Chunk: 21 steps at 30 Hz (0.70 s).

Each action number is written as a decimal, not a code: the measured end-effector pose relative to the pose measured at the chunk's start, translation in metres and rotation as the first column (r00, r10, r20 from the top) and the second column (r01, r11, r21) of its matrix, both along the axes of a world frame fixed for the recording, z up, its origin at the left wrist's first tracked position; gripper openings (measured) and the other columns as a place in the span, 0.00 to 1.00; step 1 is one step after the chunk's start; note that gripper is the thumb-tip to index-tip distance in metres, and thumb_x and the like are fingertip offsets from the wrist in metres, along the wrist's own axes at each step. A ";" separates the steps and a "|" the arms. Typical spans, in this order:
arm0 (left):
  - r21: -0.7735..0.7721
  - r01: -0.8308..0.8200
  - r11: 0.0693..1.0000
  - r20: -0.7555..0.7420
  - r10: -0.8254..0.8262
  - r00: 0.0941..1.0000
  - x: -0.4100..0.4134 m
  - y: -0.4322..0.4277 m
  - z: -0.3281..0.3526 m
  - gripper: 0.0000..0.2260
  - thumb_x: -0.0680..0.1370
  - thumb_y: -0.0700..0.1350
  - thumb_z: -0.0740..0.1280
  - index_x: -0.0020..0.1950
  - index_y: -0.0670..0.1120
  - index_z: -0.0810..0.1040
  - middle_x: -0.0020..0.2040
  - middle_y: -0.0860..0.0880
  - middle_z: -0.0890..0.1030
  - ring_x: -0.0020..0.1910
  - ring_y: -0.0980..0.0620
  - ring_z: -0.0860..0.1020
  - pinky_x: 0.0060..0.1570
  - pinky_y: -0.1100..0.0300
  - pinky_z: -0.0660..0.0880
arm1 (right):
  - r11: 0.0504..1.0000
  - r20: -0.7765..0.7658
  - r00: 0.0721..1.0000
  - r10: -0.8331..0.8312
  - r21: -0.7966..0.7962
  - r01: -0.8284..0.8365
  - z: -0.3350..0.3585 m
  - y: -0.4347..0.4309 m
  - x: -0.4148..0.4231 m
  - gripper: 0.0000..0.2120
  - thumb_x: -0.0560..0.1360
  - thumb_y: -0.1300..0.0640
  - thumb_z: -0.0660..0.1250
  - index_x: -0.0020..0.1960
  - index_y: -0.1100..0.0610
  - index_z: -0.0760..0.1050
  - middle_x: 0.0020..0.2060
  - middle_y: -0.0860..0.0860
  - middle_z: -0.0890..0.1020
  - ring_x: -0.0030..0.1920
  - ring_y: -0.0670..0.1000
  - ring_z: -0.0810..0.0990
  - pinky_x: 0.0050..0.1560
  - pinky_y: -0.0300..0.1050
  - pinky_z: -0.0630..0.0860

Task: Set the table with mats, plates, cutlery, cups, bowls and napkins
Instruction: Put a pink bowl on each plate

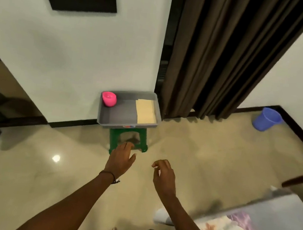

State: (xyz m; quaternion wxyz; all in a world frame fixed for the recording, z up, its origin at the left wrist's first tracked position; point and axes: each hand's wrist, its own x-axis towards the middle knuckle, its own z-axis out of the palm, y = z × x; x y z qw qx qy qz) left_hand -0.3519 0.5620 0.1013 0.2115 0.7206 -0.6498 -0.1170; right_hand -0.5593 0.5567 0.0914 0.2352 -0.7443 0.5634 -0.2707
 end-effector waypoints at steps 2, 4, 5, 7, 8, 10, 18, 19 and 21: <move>0.007 -0.047 0.999 -0.021 0.047 0.999 0.018 -0.014 0.000 0.13 0.77 0.50 0.66 0.58 0.47 0.73 0.55 0.47 0.78 0.50 0.45 0.77 0.48 0.52 0.77 | 0.999 -0.027 0.999 0.035 0.019 -0.034 -0.003 -0.016 0.015 0.15 0.72 0.71 0.65 0.45 0.51 0.77 0.47 0.44 0.78 0.41 0.46 0.79 0.44 0.43 0.76; 0.013 -0.082 0.997 -0.032 0.083 0.996 0.031 -0.027 -0.003 0.12 0.77 0.48 0.66 0.58 0.46 0.74 0.55 0.47 0.78 0.50 0.46 0.77 0.47 0.54 0.76 | 0.997 -0.051 0.996 0.073 0.014 -0.073 -0.010 -0.037 0.024 0.14 0.72 0.70 0.65 0.45 0.51 0.77 0.46 0.44 0.78 0.41 0.45 0.79 0.44 0.45 0.77; 0.012 -0.104 0.995 -0.027 0.104 0.994 0.037 -0.034 -0.005 0.12 0.77 0.48 0.66 0.59 0.46 0.74 0.55 0.47 0.78 0.51 0.46 0.77 0.48 0.54 0.76 | 0.995 -0.056 0.994 0.096 0.007 -0.096 -0.012 -0.051 0.028 0.14 0.72 0.70 0.66 0.45 0.51 0.77 0.45 0.43 0.78 0.41 0.44 0.79 0.44 0.45 0.78; 0.020 -0.141 0.990 -0.022 0.141 0.990 0.045 -0.048 -0.008 0.13 0.78 0.48 0.66 0.60 0.46 0.74 0.56 0.47 0.78 0.52 0.46 0.77 0.48 0.54 0.75 | 0.994 -0.056 0.992 0.109 0.006 -0.109 -0.016 -0.081 0.033 0.14 0.72 0.70 0.67 0.45 0.51 0.77 0.45 0.42 0.78 0.40 0.42 0.77 0.43 0.43 0.78; 0.035 -0.161 0.986 -0.021 0.162 0.987 0.049 -0.057 -0.010 0.13 0.78 0.48 0.66 0.61 0.46 0.74 0.57 0.47 0.78 0.53 0.46 0.77 0.48 0.54 0.74 | 0.993 -0.056 0.992 0.114 0.013 -0.114 -0.019 -0.100 0.037 0.13 0.72 0.70 0.67 0.45 0.51 0.77 0.45 0.41 0.77 0.39 0.41 0.77 0.43 0.43 0.78; 0.056 -0.197 0.979 -0.023 0.199 0.980 0.057 -0.078 -0.018 0.14 0.78 0.49 0.65 0.61 0.46 0.74 0.57 0.48 0.77 0.53 0.46 0.77 0.47 0.55 0.73 | 0.988 -0.061 0.987 0.151 0.040 -0.149 -0.026 -0.135 0.047 0.12 0.73 0.68 0.67 0.46 0.51 0.77 0.44 0.40 0.77 0.40 0.42 0.77 0.44 0.45 0.78; 0.088 -0.446 0.891 -0.071 0.452 0.889 0.077 -0.155 -0.031 0.15 0.75 0.47 0.68 0.61 0.45 0.74 0.53 0.46 0.78 0.47 0.44 0.77 0.41 0.53 0.74 | 0.878 -0.109 0.880 0.462 0.198 -0.436 -0.034 -0.277 0.110 0.05 0.77 0.60 0.65 0.47 0.50 0.73 0.44 0.46 0.79 0.45 0.49 0.79 0.46 0.49 0.78; 0.085 -0.481 0.873 -0.089 0.487 0.869 0.076 -0.161 -0.032 0.15 0.75 0.46 0.68 0.61 0.45 0.74 0.52 0.46 0.78 0.47 0.44 0.77 0.41 0.53 0.74 | 0.854 -0.116 0.858 0.500 0.227 -0.467 -0.032 -0.291 0.121 0.05 0.77 0.59 0.65 0.48 0.49 0.73 0.45 0.46 0.80 0.46 0.49 0.79 0.47 0.49 0.78; 0.102 -0.536 0.838 -0.127 0.546 0.828 0.071 -0.166 -0.034 0.15 0.76 0.46 0.68 0.61 0.45 0.74 0.53 0.46 0.78 0.48 0.45 0.77 0.41 0.53 0.74 | 0.813 -0.151 0.815 0.559 0.294 -0.503 -0.030 -0.318 0.139 0.05 0.77 0.57 0.66 0.51 0.50 0.72 0.47 0.48 0.80 0.49 0.51 0.80 0.50 0.51 0.78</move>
